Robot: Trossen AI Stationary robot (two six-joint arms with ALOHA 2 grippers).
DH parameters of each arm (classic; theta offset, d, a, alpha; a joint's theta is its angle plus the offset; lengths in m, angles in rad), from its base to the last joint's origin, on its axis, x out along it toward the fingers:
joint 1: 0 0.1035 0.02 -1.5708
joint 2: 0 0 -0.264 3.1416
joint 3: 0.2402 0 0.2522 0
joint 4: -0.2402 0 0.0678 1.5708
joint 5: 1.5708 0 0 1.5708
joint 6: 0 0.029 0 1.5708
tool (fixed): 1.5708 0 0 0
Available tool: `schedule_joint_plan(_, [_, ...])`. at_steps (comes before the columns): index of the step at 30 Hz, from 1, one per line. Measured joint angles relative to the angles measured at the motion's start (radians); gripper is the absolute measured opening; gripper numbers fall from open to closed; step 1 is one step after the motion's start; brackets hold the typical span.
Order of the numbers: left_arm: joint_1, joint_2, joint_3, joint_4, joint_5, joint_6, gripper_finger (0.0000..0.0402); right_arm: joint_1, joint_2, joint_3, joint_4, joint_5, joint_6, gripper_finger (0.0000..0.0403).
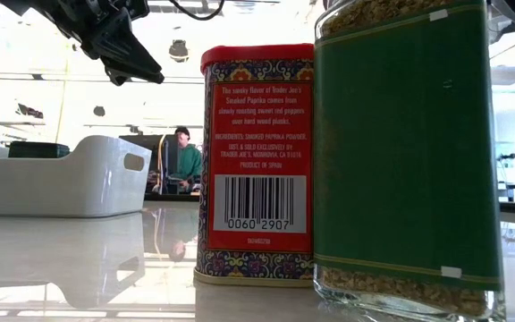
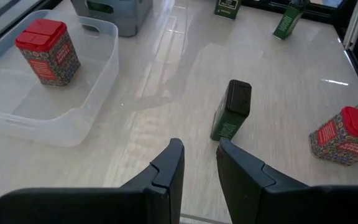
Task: Sort spices by type
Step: Put the green seasoning bottle into the black bin
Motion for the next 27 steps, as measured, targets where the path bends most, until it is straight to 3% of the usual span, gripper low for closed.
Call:
schedule_joint_plan(17, [0.0,0.0,0.0,0.0,0.0,-0.005,0.0087,-0.013,-0.09,0.0,0.001,0.0,0.016,0.0273])
schedule_joint_plan(22, [0.0,0.0,0.0,0.0,0.0,-0.005,0.0087,-0.022,-0.174,0.0,0.0,0.0,0.139,0.0273])
schedule_joint_plan(27, [0.0,0.0,0.0,0.0,0.0,-0.008,0.0087,-0.027,-0.267,0.0,-0.002,0.0,0.372,0.0273])
